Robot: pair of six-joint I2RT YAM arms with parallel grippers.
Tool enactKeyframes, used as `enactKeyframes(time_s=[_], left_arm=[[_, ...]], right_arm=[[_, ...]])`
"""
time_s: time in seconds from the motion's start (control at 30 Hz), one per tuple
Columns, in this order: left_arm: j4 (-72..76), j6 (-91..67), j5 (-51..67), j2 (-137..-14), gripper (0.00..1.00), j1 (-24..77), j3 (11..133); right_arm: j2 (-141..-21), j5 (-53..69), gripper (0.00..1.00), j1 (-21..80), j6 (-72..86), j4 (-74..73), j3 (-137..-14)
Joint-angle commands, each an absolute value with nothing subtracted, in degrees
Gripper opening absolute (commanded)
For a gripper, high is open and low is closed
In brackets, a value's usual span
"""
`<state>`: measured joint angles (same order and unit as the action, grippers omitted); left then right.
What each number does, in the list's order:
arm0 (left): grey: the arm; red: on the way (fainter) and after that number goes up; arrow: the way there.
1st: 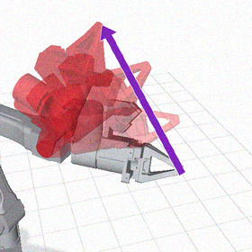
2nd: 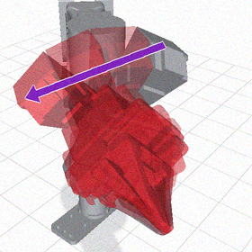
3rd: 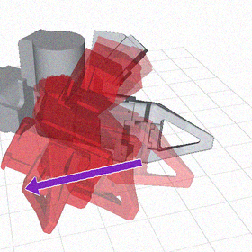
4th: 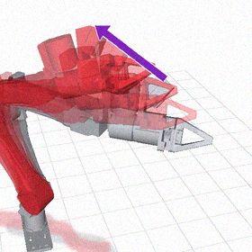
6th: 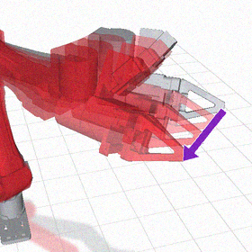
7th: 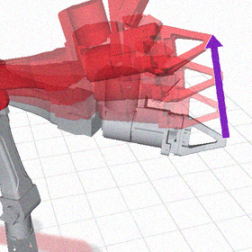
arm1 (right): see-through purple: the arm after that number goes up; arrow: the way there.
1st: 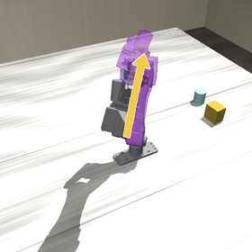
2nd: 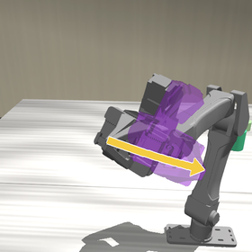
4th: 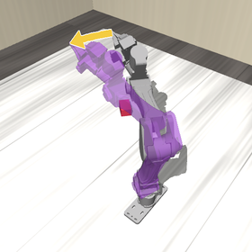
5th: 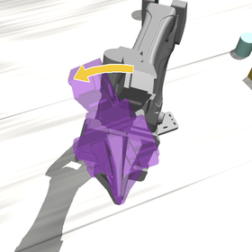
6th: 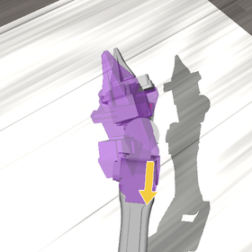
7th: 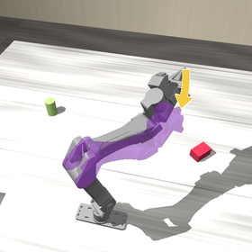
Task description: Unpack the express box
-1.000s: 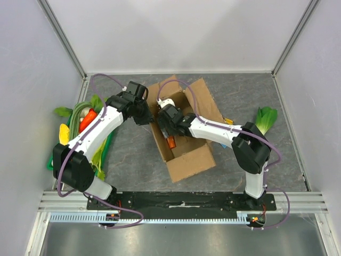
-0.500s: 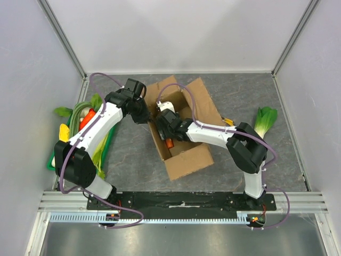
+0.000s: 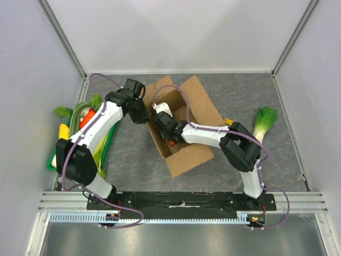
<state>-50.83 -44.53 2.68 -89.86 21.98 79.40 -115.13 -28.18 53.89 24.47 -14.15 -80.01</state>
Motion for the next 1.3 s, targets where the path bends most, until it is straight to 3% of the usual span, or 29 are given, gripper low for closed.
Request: enactKeyframes(time_s=[0.0, 0.3, 0.9, 1.03, 1.27], left_arm=[[-52.1, -42.2, -3.9, -90.0, 0.02, 22.3, 80.5], [-52.9, -40.6, -8.4, -91.2, 0.02, 22.2, 81.8], [-56.0, -41.5, -9.0, -95.1, 0.02, 12.7, 87.0], [-61.3, -45.5, -11.2, -96.9, 0.02, 11.5, 90.1], [-65.8, -49.2, -11.9, -96.9, 0.03, 11.3, 93.2]], right_arm=[[-110.0, -32.4, 0.44, 53.2, 22.1, -12.1, -78.7], [-104.2, -26.2, 0.31, 53.2, 21.8, -9.1, -80.5], [-84.6, -24.2, 0.36, 42.9, 29.1, -15.1, -89.6], [-78.4, -28.9, 0.37, 39.5, 32.1, -16.3, -86.0], [-73.6, -43.0, 0.38, 35.0, 42.9, -31.1, -79.6]])
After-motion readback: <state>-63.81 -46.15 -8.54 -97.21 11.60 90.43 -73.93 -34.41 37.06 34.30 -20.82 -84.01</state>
